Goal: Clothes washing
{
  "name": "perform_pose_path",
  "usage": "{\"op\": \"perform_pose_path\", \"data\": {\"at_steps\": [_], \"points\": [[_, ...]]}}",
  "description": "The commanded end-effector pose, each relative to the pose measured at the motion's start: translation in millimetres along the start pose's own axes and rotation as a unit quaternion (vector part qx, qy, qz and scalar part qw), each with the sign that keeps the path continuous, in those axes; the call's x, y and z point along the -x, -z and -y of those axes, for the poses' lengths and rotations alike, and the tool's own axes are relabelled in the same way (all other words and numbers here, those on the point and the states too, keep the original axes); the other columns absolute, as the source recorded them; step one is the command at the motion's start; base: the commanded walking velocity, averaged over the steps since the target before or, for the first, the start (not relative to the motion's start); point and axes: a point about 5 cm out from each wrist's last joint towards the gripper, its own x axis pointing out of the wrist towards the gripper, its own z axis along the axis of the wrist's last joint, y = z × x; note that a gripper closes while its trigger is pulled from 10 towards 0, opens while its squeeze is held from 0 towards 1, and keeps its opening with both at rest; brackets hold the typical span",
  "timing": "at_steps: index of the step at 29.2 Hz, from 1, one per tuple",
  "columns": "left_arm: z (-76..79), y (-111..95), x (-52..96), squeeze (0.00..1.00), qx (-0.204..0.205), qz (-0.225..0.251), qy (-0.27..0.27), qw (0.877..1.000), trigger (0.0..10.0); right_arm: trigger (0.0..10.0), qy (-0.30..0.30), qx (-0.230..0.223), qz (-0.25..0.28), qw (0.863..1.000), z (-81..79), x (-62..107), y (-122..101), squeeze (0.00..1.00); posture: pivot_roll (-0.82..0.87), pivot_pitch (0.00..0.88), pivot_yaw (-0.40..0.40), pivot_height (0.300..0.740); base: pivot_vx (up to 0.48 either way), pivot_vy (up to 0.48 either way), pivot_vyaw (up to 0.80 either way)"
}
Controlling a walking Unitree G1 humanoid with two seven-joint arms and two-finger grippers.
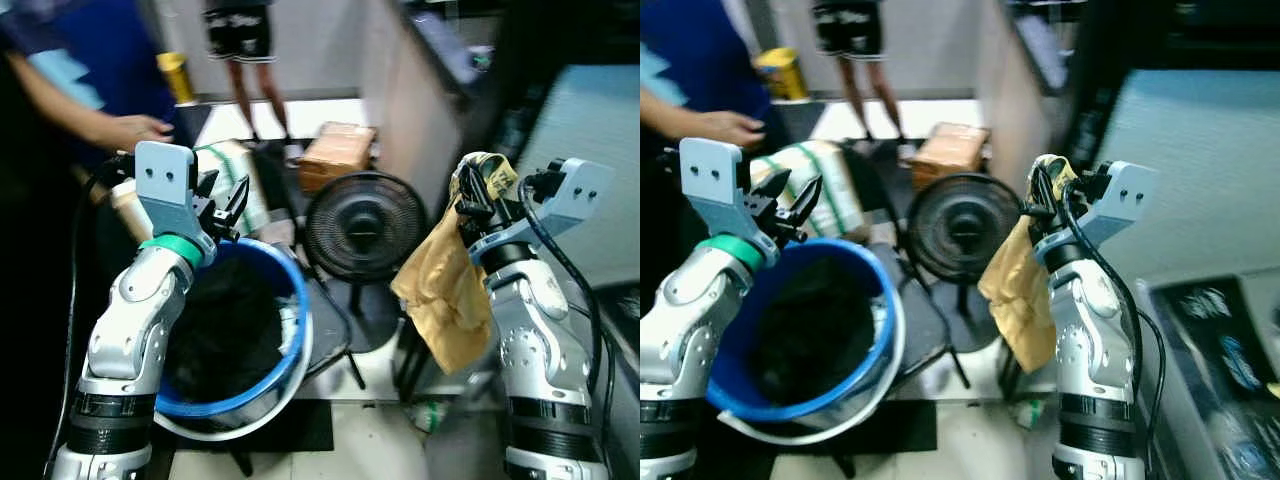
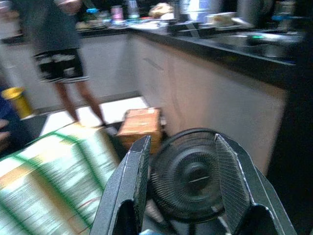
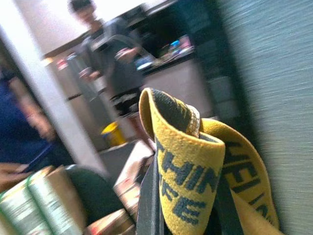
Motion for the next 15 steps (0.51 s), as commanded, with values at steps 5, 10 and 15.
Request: {"op": "perform_pose_path", "data": {"at_steps": [5, 10, 15], "points": [[7.0, 3, 3.2, 0.0, -0.013, -0.017, 0.031, 0.999, 10.0, 10.0, 0.006, -0.02, 0.008, 1.0, 4.9, 2.4, 2, 0.0, 0.1, 0.0, 0.139, 0.74, 0.0, 0.0, -0.8], [7.0, 2, 3.5, 0.0, -0.013, -0.019, 0.035, 0.999, 10.0, 10.0, 0.002, -0.027, 0.014, 1.0, 4.2, 4.4, -1, 0.0, 0.1, 0.001, 0.158, 0.74, 0.0, 0.0, -0.8], [5.4, -5, -1.7, 0.0, 0.01, -0.007, 0.024, 1.0, 10.0, 10.0, -0.008, -0.03, 0.056, 0.998, -9.3, -7.6, -25, 0.0, 0.11, 0.0, 0.16, 0.74, 0.0, 0.0, -0.8]]}}
